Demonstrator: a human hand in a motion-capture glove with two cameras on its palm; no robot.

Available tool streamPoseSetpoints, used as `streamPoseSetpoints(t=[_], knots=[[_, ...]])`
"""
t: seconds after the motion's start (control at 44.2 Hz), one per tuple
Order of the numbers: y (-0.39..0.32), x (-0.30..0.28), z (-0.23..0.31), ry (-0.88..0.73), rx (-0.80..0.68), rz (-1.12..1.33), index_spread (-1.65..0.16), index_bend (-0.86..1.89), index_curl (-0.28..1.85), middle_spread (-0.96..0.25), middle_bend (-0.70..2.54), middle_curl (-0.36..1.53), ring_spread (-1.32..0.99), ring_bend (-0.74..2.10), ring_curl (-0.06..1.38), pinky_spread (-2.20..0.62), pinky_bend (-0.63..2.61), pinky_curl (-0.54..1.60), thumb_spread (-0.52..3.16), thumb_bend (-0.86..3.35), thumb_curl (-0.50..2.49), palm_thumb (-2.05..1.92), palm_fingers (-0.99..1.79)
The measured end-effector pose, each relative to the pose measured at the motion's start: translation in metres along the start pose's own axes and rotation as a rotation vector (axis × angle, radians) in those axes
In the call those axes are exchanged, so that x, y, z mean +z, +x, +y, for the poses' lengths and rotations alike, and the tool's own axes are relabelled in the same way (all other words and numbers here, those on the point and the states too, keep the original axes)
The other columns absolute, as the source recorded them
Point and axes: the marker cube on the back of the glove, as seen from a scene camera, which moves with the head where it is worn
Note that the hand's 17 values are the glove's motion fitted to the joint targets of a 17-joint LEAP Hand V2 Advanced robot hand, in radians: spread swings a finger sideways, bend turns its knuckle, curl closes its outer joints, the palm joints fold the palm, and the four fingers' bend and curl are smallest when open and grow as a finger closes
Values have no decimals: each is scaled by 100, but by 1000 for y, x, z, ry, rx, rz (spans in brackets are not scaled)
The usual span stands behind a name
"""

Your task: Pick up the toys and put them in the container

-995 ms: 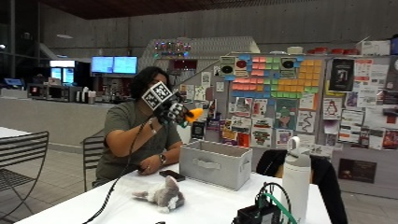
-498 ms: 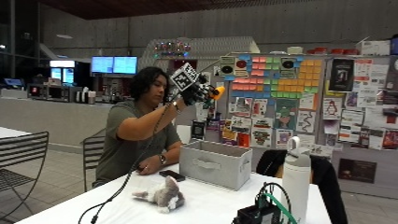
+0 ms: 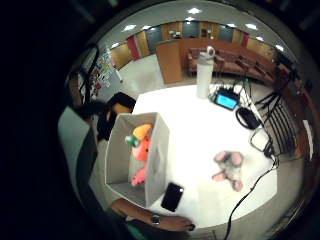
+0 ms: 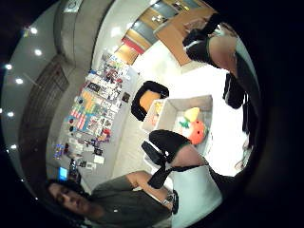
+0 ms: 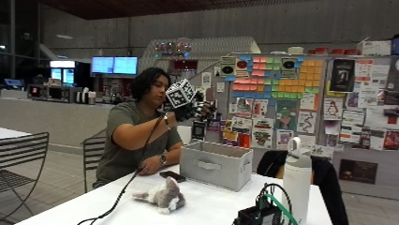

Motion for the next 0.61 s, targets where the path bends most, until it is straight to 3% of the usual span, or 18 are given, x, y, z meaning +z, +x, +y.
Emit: streamPoseSetpoints(t=[0.204,0.362,0.52,0.611], knots=[[77,-15,48,16,165,81,-42,43,48,-39,101,94,-43,144,82,-46,120,77,100,-4,27,3,40],[171,-9,88,67,453,191,-42,50,51,-36,92,87,-42,125,72,-35,96,64,100,-3,28,1,25],[264,32,109,-18,602,264,-40,49,52,-32,75,79,-39,107,65,-22,96,59,100,-3,29,0,9],[289,71,124,-26,757,369,-39,36,48,-25,58,71,-30,79,57,-14,110,59,99,-3,30,-1,-22]])
